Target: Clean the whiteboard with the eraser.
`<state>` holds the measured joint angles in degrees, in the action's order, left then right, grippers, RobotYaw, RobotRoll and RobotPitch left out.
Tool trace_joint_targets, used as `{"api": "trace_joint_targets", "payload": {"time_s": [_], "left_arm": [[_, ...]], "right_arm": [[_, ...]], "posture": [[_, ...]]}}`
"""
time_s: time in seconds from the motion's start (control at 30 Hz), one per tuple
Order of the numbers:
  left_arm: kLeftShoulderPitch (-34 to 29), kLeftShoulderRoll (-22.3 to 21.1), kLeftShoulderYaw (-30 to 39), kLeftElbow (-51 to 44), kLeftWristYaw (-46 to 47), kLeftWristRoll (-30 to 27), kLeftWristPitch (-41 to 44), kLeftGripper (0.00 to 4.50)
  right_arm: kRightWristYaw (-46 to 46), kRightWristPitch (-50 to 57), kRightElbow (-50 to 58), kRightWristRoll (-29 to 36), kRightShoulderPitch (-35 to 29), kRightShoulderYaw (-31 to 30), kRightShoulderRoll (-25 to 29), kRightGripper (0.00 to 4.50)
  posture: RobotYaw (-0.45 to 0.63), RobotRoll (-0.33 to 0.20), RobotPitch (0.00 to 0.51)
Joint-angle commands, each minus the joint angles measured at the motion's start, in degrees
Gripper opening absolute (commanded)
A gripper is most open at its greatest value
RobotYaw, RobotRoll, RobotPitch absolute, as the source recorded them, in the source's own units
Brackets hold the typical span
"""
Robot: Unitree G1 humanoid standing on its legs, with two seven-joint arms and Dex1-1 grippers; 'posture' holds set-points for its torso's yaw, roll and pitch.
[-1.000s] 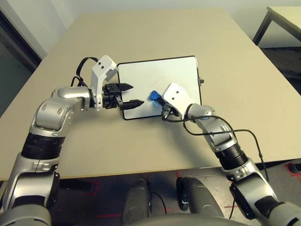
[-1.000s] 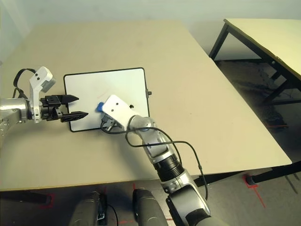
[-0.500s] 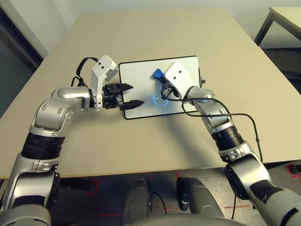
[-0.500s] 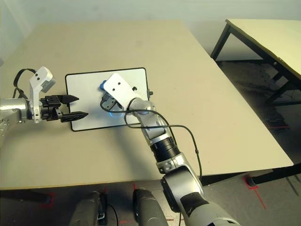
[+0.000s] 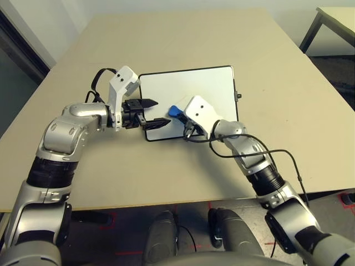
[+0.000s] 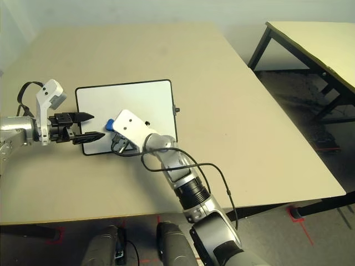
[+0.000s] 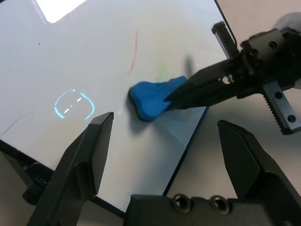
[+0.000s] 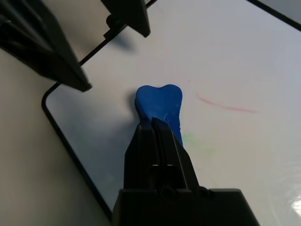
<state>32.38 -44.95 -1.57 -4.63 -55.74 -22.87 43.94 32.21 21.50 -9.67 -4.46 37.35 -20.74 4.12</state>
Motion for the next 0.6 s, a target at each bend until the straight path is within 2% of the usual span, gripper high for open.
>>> {"api": "trace_joint_targets", "payload": {"time_s": [0.03, 0.17, 0.27, 0.6], "left_arm": [[-0.5, 0.2, -0.7, -1.0, 0.1, -0.2, 0.8, 4.50], [-0.7, 0.4, -0.7, -1.5, 0.3, -0.3, 1.1, 4.50], [-0.8, 0.4, -0.7, -1.8, 0.4, -0.3, 1.4, 4.50], [-0.4, 0.6, -0.9, -2.2, 0.5, -0.3, 2.1, 4.50]], "right_arm": [[-3.6, -1.7, -4.3, -0.6, 3.6, 2.7, -0.7, 0.03], [-7.1, -3.5, -8.3, -0.5, 7.6, 5.3, -0.8, 0.03], [-7.7, -4.0, -9.4, -0.4, 8.2, 5.7, -0.9, 0.03], [0.4, 4.6, 0.8, 1.7, 0.3, -1.5, -3.2, 0.03]], "posture": [[0.03, 0.000, 0.130], [0.03, 0.000, 0.130], [0.03, 0.000, 0.130], [0.02, 0.000, 0.129]]}}
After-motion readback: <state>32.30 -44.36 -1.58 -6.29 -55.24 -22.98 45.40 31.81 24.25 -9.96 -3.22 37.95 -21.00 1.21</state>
